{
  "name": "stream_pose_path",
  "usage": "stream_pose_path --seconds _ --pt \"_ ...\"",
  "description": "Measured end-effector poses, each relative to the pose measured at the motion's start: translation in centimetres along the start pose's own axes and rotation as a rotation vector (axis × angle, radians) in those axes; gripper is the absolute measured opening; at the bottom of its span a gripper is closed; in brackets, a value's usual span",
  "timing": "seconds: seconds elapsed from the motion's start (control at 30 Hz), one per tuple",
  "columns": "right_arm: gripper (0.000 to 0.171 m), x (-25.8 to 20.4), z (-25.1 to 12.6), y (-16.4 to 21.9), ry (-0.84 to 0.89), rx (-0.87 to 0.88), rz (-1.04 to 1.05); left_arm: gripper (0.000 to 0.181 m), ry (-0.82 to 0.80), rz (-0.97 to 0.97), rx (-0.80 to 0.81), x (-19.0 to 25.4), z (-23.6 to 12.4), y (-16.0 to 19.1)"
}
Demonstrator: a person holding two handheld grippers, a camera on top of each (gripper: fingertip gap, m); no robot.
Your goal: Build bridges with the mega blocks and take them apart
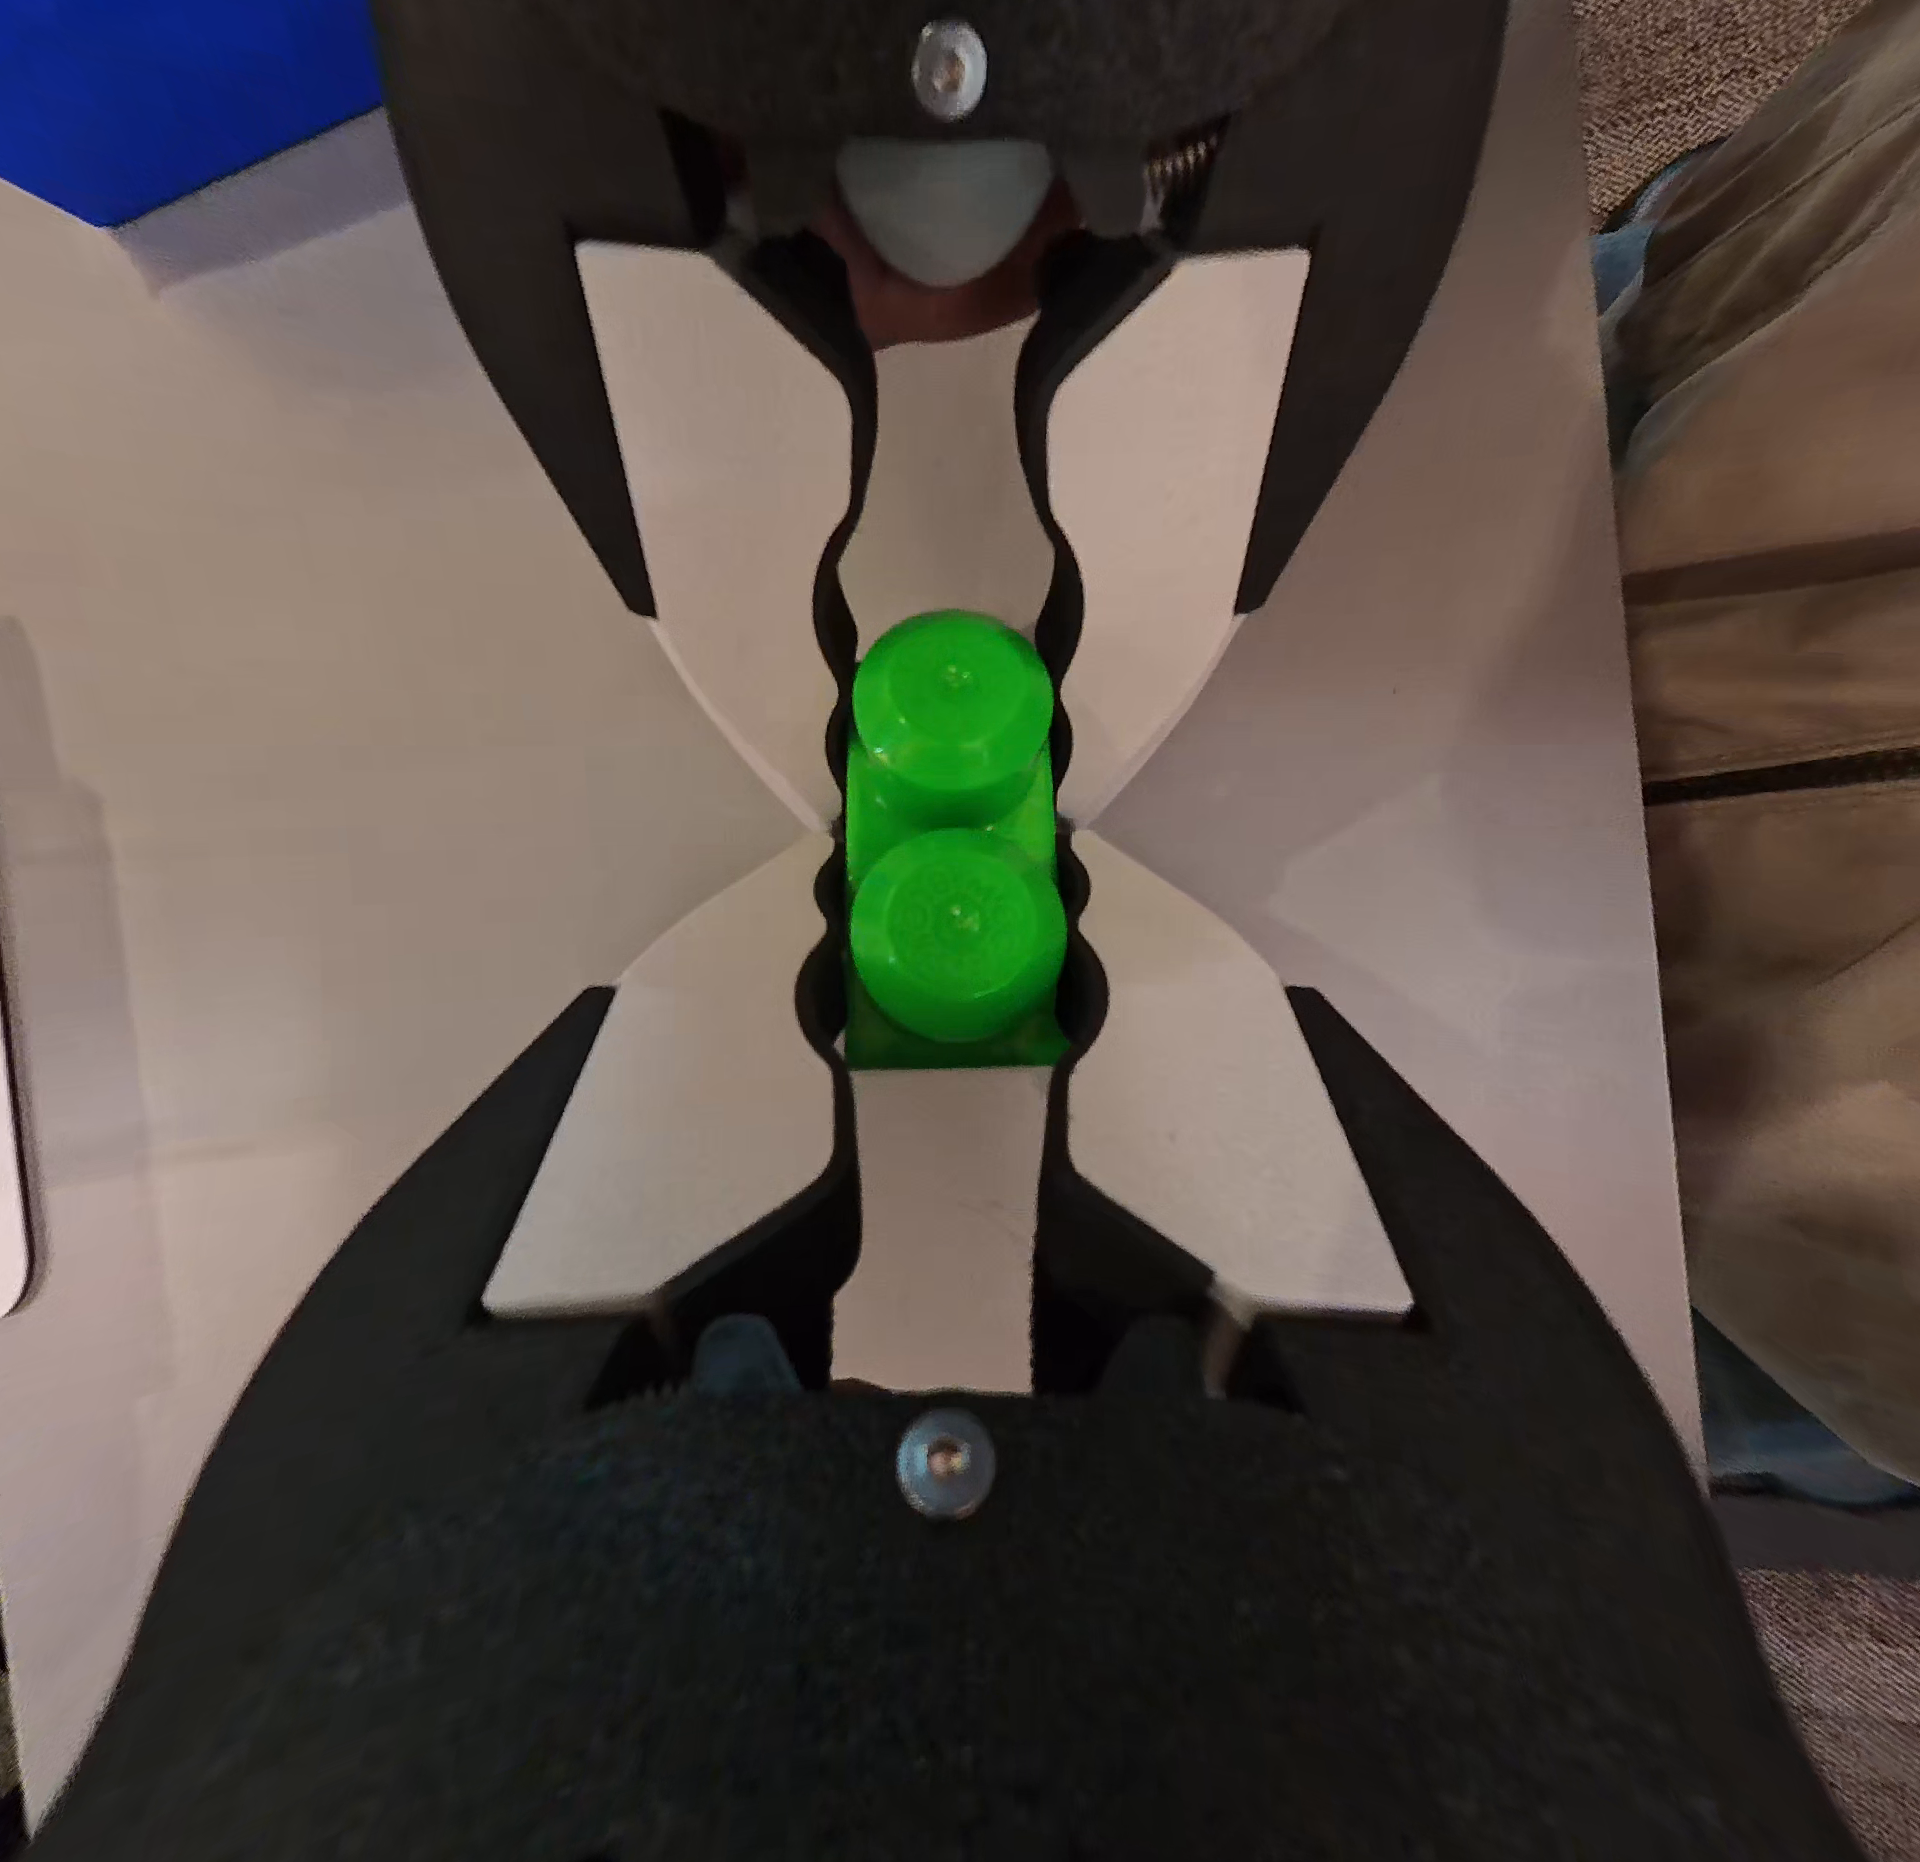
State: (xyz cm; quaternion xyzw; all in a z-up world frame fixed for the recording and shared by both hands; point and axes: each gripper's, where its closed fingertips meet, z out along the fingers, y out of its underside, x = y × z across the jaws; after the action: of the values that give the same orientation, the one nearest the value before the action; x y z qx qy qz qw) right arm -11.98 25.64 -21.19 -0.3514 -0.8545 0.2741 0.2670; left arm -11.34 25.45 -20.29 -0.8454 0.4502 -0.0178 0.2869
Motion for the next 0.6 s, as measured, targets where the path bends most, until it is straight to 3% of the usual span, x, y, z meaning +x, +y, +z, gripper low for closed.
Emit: stream_pose_path --seconds 0.33,0.6 --pt "0.036 2.6 -3.0 1.1 0.11 0.045 0.087 0.054 -0.134 -0.128 0.1 -1.4 -3.3 1.5" --pt "0.036 4.1 -6.8 2.4 0.453 0.209 0.413 0.061 -0.6 -0.585 0.484 -4.5 -8.7 4.2"
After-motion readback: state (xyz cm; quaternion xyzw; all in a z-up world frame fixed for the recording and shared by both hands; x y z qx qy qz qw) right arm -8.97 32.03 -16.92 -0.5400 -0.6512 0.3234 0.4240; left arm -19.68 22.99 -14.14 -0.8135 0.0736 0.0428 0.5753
